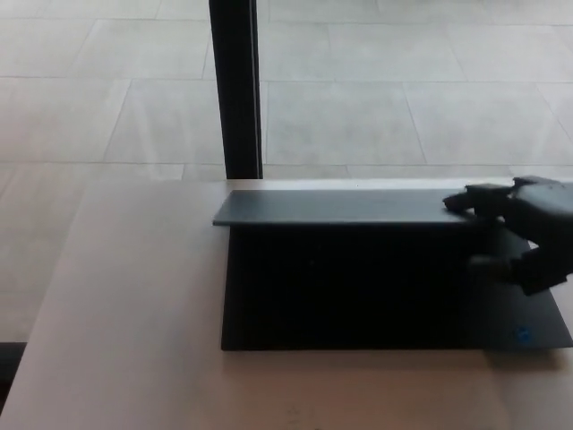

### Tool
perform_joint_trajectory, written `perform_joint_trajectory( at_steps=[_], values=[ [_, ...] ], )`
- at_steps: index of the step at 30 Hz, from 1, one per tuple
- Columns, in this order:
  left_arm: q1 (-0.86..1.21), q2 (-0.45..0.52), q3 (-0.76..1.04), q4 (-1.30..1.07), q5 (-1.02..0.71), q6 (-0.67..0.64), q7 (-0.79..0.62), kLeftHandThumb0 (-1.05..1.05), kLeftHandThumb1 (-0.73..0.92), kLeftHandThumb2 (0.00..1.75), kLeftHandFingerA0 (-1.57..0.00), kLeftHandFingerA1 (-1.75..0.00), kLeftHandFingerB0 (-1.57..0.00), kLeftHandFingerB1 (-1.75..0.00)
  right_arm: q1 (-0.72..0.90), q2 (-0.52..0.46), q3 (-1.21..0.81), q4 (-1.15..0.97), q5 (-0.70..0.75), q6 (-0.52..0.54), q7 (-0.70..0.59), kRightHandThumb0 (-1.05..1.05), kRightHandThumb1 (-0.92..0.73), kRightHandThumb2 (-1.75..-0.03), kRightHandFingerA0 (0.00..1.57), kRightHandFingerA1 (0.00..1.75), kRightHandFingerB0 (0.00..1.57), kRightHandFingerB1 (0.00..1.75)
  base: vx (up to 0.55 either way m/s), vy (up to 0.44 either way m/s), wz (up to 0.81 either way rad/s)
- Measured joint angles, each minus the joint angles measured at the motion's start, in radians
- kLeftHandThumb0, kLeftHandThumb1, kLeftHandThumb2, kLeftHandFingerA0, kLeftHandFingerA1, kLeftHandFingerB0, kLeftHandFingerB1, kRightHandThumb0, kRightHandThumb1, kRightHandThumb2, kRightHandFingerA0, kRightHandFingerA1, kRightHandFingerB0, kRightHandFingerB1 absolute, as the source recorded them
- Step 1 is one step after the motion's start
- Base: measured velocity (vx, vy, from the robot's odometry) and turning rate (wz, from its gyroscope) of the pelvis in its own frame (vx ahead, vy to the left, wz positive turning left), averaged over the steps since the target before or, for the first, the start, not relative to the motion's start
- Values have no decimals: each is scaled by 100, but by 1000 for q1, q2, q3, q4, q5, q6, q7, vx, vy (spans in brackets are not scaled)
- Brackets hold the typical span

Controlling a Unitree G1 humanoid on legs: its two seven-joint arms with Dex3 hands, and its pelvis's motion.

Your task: The robot uses its right hand to push down on the lid of a laptop kept in the middle of the desk to close it

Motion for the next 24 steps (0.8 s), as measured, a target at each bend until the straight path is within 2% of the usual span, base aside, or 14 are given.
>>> perform_joint_trajectory(
  at_steps=[6,7,9,10,12,13,15,16,17,18,19,21,22,24],
  values=[
    [-1,1,-4,3,0,0,1,-85,92,72,-55,-66,-45,-47,193,-38,-8,-48,-50,-8,-37,-82,-92,-74,38,56,34,35,0,0,0],
    [-1,2,-5,3,-1,0,1,-79,73,115,-52,-70,-41,-57,216,-39,-12,-53,-57,-7,-45,-90,-82,-89,33,56,28,39,0,0,0],
    [-4,2,-5,4,-2,0,1,-79,73,115,-53,-70,-41,-58,266,-43,-31,-68,-77,-4,-66,-90,-81,-89,34,57,29,39,0,0,0],
    [-5,3,-5,4,-3,0,1,-80,73,115,-54,-71,-42,-58,282,-44,-37,-72,-83,-1,-72,-84,-92,-74,38,61,35,36,0,0,0],
    [-4,8,-5,4,-8,0,1,-81,74,116,-53,-71,-40,-58,318,-44,-44,-74,-105,6,-88,-85,-92,-75,39,63,36,38,0,0,0],
    [-3,14,-7,4,-12,0,1,-86,92,72,-56,-67,-46,-47,333,-44,-49,-75,-120,11,-100,-86,-92,-76,37,60,36,38,0,0,0],
    [-1,24,-9,5,-18,0,1,-86,92,72,-57,-67,-46,-47,348,-43,-55,-72,-140,15,-116,-87,-92,-76,40,68,35,38,0,0,0],
    [-1,29,-10,6,-20,0,1,-80,74,116,-53,-70,-40,-57,352,-42,-57,-67,-150,15,-125,-85,-92,-75,40,65,35,38,0,0,0],
    [0,32,-10,7,-23,0,0,-80,74,116,-55,-72,-41,-57,354,-40,-59,-61,-160,15,-132,-86,-92,-75,40,64,35,38,0,0,0],
    [0,34,-10,9,-25,0,1,-80,74,116,-54,-72,-40,-57,354,-37,-61,-54,-166,15,-137,-87,-92,-76,40,73,32,37,0,0,0],
    [-1,35,-10,10,-28,0,1,-80,74,116,-54,-72,-40,-57,354,-34,-64,-47,-171,15,-140,-87,-92,-76,40,73,32,37,0,0,0],
    [-1,35,-11,13,-31,0,1,-81,74,116,-54,-71,-40,-57,354,-31,-68,-39,-178,15,-143,-85,-92,-75,35,64,32,39,0,0,0],
    [-1,35,-11,13,-34,0,1,-87,92,73,-54,-71,-45,-47,354,-29,-72,-33,-181,15,-143,-84,-92,-76,34,63,33,38,0,0,0],
    [-1,35,-12,13,-37,0,1,-85,92,71,-56,-66,-47,-47,352,-27,-80,-24,-184,15,-143,-82,-92,-74,36,63,33,38,0,0,0]
  ],
)
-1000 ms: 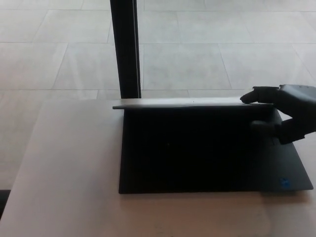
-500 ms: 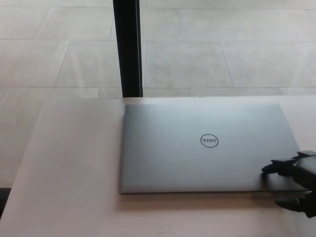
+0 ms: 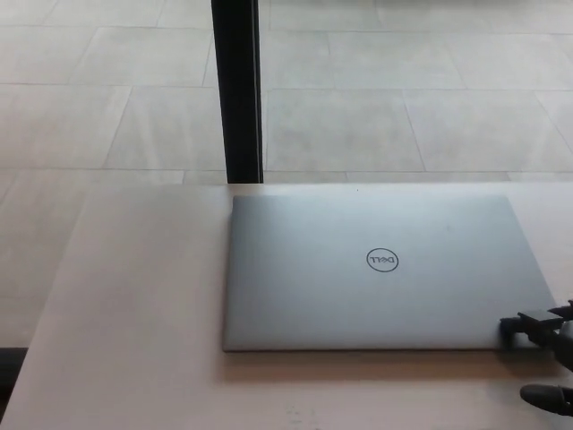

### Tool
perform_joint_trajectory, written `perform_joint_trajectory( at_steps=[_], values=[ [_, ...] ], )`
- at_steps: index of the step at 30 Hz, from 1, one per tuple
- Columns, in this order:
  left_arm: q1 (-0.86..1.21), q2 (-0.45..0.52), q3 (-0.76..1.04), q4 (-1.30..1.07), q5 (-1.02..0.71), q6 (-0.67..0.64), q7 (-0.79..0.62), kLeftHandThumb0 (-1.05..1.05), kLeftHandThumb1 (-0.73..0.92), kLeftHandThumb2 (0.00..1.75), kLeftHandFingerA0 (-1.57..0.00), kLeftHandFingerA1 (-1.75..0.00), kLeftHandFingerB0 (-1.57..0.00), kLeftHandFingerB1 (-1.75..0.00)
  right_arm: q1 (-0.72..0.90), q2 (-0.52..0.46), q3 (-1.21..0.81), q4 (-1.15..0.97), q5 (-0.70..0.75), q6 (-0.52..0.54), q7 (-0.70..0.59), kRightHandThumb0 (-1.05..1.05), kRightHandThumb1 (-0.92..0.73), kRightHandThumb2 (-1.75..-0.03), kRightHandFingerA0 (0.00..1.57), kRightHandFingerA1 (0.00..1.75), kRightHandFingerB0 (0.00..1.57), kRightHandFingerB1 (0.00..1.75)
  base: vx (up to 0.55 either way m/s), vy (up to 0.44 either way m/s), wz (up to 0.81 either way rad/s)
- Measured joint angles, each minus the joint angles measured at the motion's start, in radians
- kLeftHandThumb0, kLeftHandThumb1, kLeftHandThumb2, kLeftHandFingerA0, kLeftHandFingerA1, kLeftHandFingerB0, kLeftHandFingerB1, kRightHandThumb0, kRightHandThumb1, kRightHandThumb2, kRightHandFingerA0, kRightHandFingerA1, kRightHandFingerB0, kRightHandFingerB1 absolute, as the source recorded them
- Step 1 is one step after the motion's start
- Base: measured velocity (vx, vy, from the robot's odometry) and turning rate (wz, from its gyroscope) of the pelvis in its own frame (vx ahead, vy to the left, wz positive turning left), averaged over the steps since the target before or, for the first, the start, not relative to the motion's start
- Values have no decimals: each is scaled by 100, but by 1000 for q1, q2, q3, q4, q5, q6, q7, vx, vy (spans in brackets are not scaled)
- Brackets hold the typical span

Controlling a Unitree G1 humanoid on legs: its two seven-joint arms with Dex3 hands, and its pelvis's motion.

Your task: The robot uses its right hand to push down on the lid of a laptop kept in the middle of the desk to close it

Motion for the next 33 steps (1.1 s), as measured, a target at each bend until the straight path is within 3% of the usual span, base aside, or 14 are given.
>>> perform_joint_trajectory(
  at_steps=[6,7,13,14,17,19,20,21,22,23,24,25,28,33],
  values=[
    [1,0,-14,0,-1,0,1,-86,92,74,-56,-66,-47,-47,-5,0,-39,-1,5,0,18,-75,-92,-68,38,51,33,35,0,0,0],
    [1,0,-15,0,-1,0,1,-82,74,116,-55,-72,-41,-57,-3,1,-54,-5,16,1,29,-79,-92,-70,38,54,33,37,0,0,0],
    [0,-1,-16,0,-1,0,0,-88,92,77,-56,-69,-45,-48,4,10,-148,-36,93,9,99,-67,-92,-72,30,49,24,36,0,0,0],
    [-2,-1,-15,0,-1,0,0,-83,77,117,-55,-73,-40,-57,4,10,-162,-47,106,11,109,-67,-92,-74,30,51,27,36,0,0,0],
    [-4,-2,-15,0,-1,0,0,-88,92,73,-53,-70,-46,-49,4,10,-212,-84,146,13,139,-75,-81,-83,35,55,30,40,0,0,0],
    [-5,-2,-15,0,-1,0,0,-80,74,116,-53,-72,-41,-58,4,10,-257,-117,177,16,157,-71,-92,-70,37,51,34,36,0,0,0],
    [-5,-2,-15,0,-1,0,0,-86,92,73,-57,-68,-48,-49,4,10,-279,-132,192,18,166,-69,-92,-73,37,47,31,36,0,0,0],
    [-4,-2,-15,0,0,0,0,-86,92,73,-57,-67,-48,-48,4,10,-299,-145,203,20,172,-65,-75,-115,37,61,18,47,0,0,0],
    [-4,-2,-16,0,0,0,0,-85,92,73,-58,-66,-48,-48,4,10,-322,-159,216,22,179,-72,-92,-70,34,48,32,37,0,0,0],
    [-4,-2,-16,0,0,0,0,-80,74,116,-54,-70,-41,-57,4,10,-343,-171,228,24,185,-70,-78,-116,38,61,22,48,0,0,0],
    [-4,-2,-16,0,0,0,0,-81,74,116,-54,-71,-41,-57,4,10,-368,-185,240,27,192,-72,-92,-72,41,46,36,38,0,0,0],
    [-4,-2,-17,0,0,0,0,-87,92,72,-57,-69,-47,-48,4,9,-402,-200,257,30,199,-75,-92,-70,41,47,38,38,0,0,0],
    [-4,-2,-17,0,0,0,0,-86,92,71,-56,-70,-46,-47,7,8,-490,-221,291,35,213,-72,-92,-68,49,50,46,39,0,0,0],
    [-4,-2,-16,0,0,0,0,-82,74,115,-52,-70,-43,-58,23,6,-643,-229,342,42,226,-79,-89,-66,61,75,54,59,0,0,0]
  ],
)
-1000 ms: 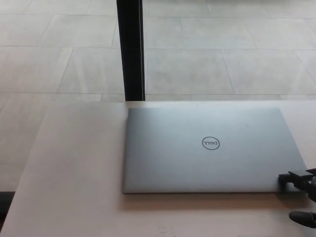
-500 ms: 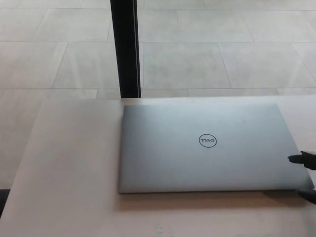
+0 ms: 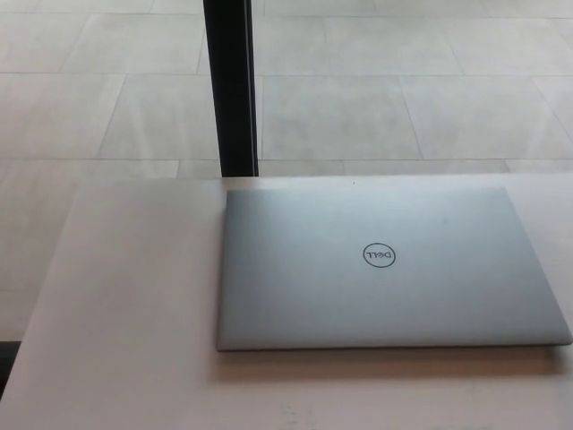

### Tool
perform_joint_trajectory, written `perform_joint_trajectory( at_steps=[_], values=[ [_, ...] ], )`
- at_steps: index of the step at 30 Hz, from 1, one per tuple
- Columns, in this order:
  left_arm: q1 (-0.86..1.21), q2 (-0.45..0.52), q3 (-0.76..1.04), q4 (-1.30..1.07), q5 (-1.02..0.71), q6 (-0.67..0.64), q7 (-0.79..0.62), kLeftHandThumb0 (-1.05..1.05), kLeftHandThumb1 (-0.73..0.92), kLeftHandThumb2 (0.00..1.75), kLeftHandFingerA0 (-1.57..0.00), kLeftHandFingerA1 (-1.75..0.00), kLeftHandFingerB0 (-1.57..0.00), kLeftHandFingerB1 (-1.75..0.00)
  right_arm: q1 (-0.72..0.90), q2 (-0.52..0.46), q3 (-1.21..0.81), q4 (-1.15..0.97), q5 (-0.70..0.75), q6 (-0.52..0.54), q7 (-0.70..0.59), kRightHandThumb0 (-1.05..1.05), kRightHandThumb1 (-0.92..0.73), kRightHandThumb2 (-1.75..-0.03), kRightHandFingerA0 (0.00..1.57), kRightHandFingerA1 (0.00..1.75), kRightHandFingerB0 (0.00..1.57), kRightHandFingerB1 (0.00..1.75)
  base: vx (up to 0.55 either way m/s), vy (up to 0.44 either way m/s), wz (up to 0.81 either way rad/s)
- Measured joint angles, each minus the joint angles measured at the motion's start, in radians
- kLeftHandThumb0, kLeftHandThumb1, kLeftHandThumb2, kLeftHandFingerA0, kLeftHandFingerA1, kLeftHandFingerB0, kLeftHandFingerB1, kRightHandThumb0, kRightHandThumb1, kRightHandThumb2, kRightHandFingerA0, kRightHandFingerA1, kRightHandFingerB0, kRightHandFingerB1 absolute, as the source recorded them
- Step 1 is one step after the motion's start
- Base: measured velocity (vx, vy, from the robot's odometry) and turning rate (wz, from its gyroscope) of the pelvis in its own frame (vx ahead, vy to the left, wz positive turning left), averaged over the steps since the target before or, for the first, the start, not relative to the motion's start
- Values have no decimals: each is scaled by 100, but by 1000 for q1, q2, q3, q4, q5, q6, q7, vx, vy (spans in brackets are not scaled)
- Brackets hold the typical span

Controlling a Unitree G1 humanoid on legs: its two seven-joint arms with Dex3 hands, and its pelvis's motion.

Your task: The robot uses its right hand to push down on the lid of a laptop kept in the middle of the desk to close it

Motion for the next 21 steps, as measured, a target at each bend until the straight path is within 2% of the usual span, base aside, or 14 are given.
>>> perform_joint_trajectory(
  at_steps=[2,3,6,8,9,10,13,14,15,16,17,19,20,21],
  values=[
    [0,0,0,0,0,0,0,-82,74,115,-52,-71,-43,-59,13,-1,-64,1,17,2,2,-83,-89,-67,63,83,54,65,0,0,0],
    [0,0,0,0,0,0,0,-86,92,72,-55,-68,-49,-50,19,-1,-89,3,23,3,2,-85,-89,-67,67,92,56,70,0,0,0],
    [0,0,1,0,0,0,0,-86,92,72,-55,-69,-47,-49,40,-2,-178,17,46,7,2,-79,-91,-68,63,109,45,82,0,0,0],
    [1,0,1,0,0,0,0,-86,92,73,-57,-69,-47,-48,59,-2,-238,36,57,7,1,-75,-92,-71,59,133,35,88,0,0,0],
    [1,0,1,0,0,0,0,-86,92,73,-57,-69,-47,-48,68,-2,-264,46,64,8,0,-75,-92,-71,59,133,35,88,0,0,0],
    [1,0,1,0,0,0,0,-85,92,71,-57,-68,-51,-49,76,-2,-290,58,71,7,0,-72,-74,-115,76,117,35,79,0,0,0],
    [1,0,1,0,0,0,0,-85,92,71,-57,-68,-51,-49,101,-2,-376,114,95,6,-7,-72,-74,-115,76,117,35,79,0,0,0],
    [1,0,1,0,0,0,0,-80,75,116,-54,-72,-41,-57,107,-2,-395,127,100,6,-8,-70,-92,-72,35,140,10,88,0,0,0],
    [1,0,1,0,0,0,0,-80,75,116,-54,-72,-41,-57,117,-2,-428,152,111,6,-12,-70,-92,-72,35,140,10,88,0,0,0],
    [1,0,0,0,0,0,0,-86,92,73,-54,-68,-46,-47,125,-1,-450,167,118,6,-15,-68,-92,-72,30,142,5,89,0,0,0],
    [1,0,0,0,0,0,0,-81,74,116,-54,-72,-41,-57,134,0,-475,184,125,7,-19,-75,-92,-72,32,144,0,103,0,0,0],
    [1,0,0,0,0,0,0,-81,74,116,-54,-72,-41,-57,154,4,-540,232,143,7,-30,-75,-92,-72,32,144,0,103,0,0,0],
    [1,-1,0,0,0,0,0,-86,92,74,-56,-69,-47,-49,160,7,-563,251,151,7,-35,-86,-66,-103,65,125,0,68,0,0,0],
    [1,-1,0,0,0,0,0,-86,92,75,-54,-70,-46,-49,170,13,-596,277,163,7,-43,-74,-87,-69,67,175,0,86,0,0,0]
  ],
)
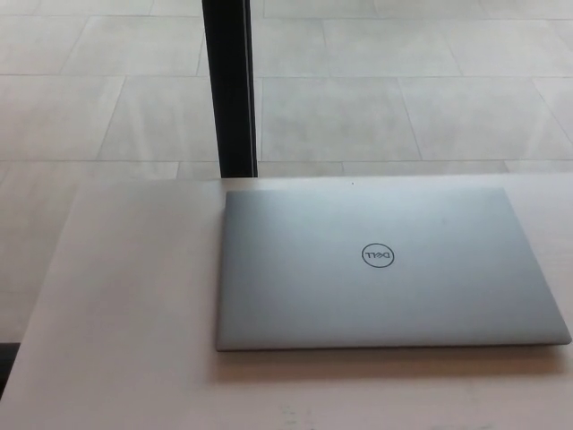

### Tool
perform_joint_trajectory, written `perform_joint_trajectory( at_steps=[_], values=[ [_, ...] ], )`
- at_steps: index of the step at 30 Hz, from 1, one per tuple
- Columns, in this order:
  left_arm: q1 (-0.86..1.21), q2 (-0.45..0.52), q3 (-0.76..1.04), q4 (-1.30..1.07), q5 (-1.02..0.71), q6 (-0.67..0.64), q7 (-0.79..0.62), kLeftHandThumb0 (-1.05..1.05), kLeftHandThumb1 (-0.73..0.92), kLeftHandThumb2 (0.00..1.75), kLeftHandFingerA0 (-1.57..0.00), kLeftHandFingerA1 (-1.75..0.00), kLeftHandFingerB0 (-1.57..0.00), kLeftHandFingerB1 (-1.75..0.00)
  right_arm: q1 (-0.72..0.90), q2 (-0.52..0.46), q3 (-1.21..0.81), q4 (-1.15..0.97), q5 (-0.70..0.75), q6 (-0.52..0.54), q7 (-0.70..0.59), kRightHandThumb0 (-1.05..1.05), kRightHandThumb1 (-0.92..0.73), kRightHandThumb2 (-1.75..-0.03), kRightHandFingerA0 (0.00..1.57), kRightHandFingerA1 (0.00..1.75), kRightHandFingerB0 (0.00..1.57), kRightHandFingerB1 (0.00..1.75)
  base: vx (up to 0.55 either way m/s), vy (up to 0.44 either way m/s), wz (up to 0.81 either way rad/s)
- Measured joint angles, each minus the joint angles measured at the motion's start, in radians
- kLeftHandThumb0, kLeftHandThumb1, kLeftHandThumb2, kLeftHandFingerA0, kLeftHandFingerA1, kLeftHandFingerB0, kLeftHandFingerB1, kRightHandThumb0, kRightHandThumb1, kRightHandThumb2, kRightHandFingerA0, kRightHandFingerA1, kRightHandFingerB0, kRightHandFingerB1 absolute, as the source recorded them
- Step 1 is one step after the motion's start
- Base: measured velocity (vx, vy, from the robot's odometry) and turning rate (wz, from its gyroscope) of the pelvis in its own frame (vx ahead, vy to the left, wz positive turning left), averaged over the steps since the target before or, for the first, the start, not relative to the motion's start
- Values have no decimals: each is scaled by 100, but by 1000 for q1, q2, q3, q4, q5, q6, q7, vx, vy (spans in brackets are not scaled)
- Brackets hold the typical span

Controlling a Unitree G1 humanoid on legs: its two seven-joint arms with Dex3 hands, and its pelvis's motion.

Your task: The robot uses its right hand to push down on the lid of a laptop kept in the middle of the desk to close it

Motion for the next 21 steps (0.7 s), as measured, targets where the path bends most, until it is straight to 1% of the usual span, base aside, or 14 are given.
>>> perform_joint_trajectory(
  at_steps=[3,4,6,7,8,11,13,15,16,17,18,19,20,21],
  values=[
    [0,0,0,0,0,0,0,-89,75,92,-53,-68,-44,-53,15,28,-83,60,32,3,-17,-65,-90,-64,73,154,4,103,0,0,0],
    [0,0,0,0,0,0,0,-90,75,94,-54,-69,-44,-53,16,34,-104,74,40,5,-22,-74,-74,-110,66,117,9,70,0,0,0],
    [0,0,0,0,0,0,0,-80,74,115,-54,-70,-41,-57,18,47,-156,105,63,11,-35,-66,-92,-71,60,157,1,97,0,0,0],
    [0,0,0,0,0,0,0,-85,92,71,-58,-67,-49,-47,19,55,-191,124,79,16,-43,-71,-92,-67,60,150,3,102,0,0,0],
    [-1,0,0,0,0,0,0,-86,92,71,-56,-68,-47,-47,19,61,-219,140,90,19,-51,-80,-72,-111,67,118,18,75,0,0,0],
    [-1,-1,0,0,0,0,0,-80,74,116,-54,-70,-41,-57,19,81,-301,181,125,28,-73,-80,-92,-75,76,163,20,119,0,0,0],
    [-1,-1,0,0,0,0,0,-80,74,116,-54,-70,-41,-57,18,99,-361,213,153,36,-92,-80,-92,-75,76,163,20,119,0,0,0],
    [-1,-1,0,0,0,0,0,-85,92,72,-57,-68,-48,-48,17,112,-409,239,175,43,-108,-81,-92,-81,71,167,29,112,0,0,0],
    [-1,-1,0,0,0,0,0,-80,74,116,-54,-72,-41,-58,16,121,-435,253,188,47,-118,-85,-92,-81,62,168,34,129,0,0,0],
    [-1,-1,0,0,0,0,0,-86,92,74,-56,-68,-47,-49,15,126,-451,261,196,49,-124,-88,-92,-77,53,158,36,123,0,0,0],
    [-1,-1,0,0,0,0,0,-86,92,75,-53,-66,-44,-47,13,137,-481,276,210,54,-136,-84,-92,-85,48,165,28,140,0,0,0],
    [-1,-1,-1,0,0,0,0,-86,92,74,-55,-67,-45,-48,12,145,-504,287,224,58,-145,-84,-80,-120,60,117,44,97,0,0,0],
    [-1,-1,-1,0,0,0,0,-80,74,116,-52,-71,-40,-57,9,152,-525,296,237,63,-153,-84,-82,-124,61,117,40,93,0,0,0],
    [-1,-1,-1,0,0,0,0,-80,74,116,-52,-71,-40,-57,7,157,-544,304,247,67,-160,-84,-82,-124,61,117,40,93,0,0,0]
  ],
)
